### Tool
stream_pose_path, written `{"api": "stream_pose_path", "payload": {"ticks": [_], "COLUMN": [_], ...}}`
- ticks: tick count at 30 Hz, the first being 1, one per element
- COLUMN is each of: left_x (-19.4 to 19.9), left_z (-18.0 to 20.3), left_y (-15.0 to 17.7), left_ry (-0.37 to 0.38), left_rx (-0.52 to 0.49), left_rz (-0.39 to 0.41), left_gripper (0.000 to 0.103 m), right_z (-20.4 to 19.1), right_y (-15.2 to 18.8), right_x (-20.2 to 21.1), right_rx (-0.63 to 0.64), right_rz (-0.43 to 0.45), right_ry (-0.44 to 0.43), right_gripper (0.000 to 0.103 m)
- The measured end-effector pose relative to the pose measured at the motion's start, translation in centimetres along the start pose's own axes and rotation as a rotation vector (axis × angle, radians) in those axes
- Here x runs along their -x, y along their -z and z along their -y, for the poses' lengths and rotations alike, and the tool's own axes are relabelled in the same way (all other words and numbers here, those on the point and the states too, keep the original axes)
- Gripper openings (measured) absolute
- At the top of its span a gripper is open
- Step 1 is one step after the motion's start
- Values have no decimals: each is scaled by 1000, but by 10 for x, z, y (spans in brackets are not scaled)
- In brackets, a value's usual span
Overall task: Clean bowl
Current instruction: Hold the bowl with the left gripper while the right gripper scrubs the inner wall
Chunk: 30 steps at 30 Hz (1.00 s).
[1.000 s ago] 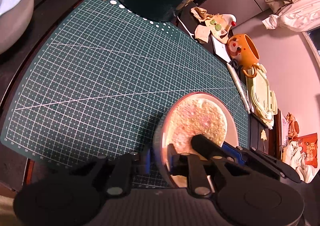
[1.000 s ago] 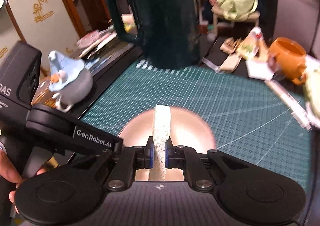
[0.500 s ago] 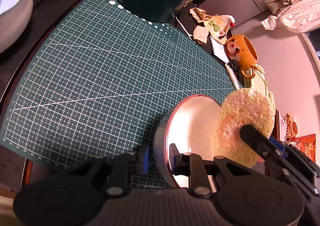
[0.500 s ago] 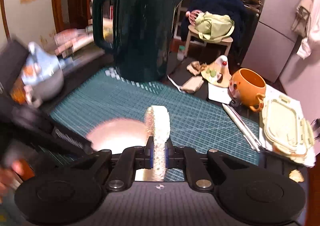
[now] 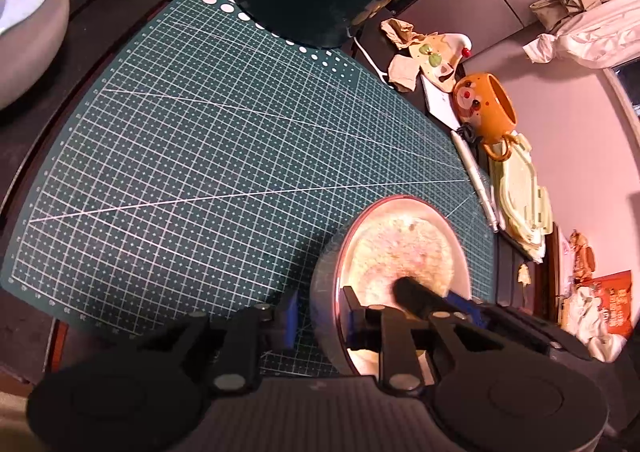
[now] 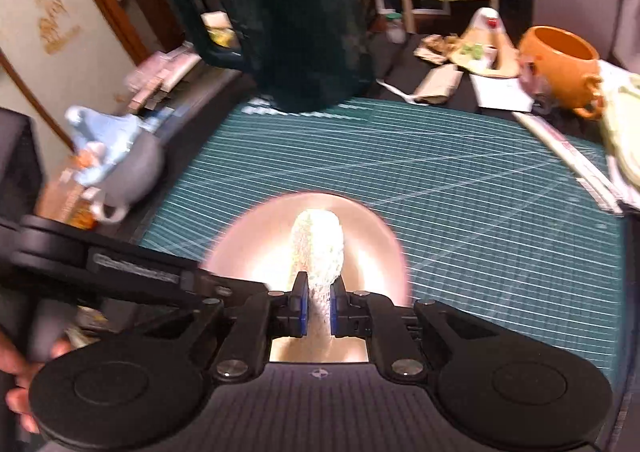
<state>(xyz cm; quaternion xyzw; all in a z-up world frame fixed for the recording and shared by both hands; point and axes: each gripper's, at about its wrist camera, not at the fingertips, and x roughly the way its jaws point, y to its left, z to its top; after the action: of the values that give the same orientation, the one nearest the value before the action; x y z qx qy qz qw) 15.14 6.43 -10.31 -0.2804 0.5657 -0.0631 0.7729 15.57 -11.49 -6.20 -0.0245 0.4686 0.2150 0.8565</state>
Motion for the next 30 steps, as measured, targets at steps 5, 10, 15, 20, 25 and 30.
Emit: {"api": "stream_pose_path", "payload": {"ticks": [5, 10, 15, 20, 25, 30], "left_x": [0, 1, 1, 1, 0, -1], "left_z": [0, 0, 0, 1, 1, 0], "left_y": [-1, -2, -2, -1, -1, -6], "left_ry": [1, 3, 5, 2, 1, 1], "left_rx": [3, 6, 9, 7, 5, 0], "left_rz": [-1, -2, -2, -1, 0, -4], "left_gripper": [22, 22, 22, 22, 22, 22], "right_z": [-31, -43, -30, -14, -16, -27], "right_y": [4, 2, -6, -5, -1, 4], "right_x": [16, 37, 44, 20, 2, 8], "right_rx": [219, 303, 190, 97, 111, 213], "right_rz": [85, 166, 157, 81, 33, 53], "right_ry": [222, 307, 140, 27, 36, 173], "right_gripper": [9, 8, 9, 9, 9, 9]}}
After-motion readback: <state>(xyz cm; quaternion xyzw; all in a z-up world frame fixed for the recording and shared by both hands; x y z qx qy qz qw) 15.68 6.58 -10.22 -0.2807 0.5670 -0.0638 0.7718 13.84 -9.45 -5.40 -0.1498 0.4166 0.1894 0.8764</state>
